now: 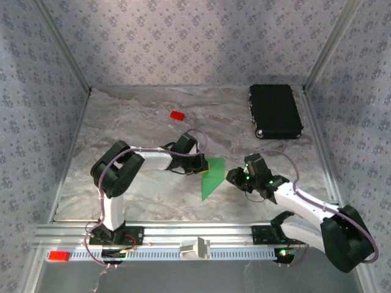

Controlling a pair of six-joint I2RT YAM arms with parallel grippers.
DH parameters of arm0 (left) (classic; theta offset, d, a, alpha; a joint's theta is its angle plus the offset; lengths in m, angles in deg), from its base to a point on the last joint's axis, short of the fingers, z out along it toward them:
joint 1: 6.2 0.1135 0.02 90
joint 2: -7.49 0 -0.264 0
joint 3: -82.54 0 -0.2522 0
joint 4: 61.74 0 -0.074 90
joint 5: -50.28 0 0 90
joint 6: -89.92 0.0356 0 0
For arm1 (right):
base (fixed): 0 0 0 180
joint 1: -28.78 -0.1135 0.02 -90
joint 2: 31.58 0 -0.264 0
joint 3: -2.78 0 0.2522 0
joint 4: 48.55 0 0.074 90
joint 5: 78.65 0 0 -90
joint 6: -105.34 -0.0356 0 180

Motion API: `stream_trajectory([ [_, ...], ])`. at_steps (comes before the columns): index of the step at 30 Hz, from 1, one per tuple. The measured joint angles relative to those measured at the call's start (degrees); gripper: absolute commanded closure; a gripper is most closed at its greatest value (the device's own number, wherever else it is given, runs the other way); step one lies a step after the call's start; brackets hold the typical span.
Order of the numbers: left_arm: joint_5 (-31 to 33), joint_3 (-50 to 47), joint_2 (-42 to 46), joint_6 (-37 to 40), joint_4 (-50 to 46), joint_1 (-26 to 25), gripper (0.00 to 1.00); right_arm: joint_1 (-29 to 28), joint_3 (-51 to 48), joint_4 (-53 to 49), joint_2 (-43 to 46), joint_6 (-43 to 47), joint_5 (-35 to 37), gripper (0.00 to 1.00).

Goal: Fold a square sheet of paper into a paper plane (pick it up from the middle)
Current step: Fold the wing for the fifth time at the center of the table.

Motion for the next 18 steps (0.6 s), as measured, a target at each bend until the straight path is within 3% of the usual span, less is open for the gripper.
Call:
stream_trajectory([
  [9, -6.99, -3.85, 0.00, 0.31, 5.75, 1.64, 0.94, 0.55, 3.26, 0.63, -5.81, 1.75, -3.48, 0.63],
  [18, -8.79, -4.39, -0.07, 0.24, 6.27, 2.34, 0.95, 2.60, 7.76, 0.85, -15.08, 3.43, -5.18, 0.63],
])
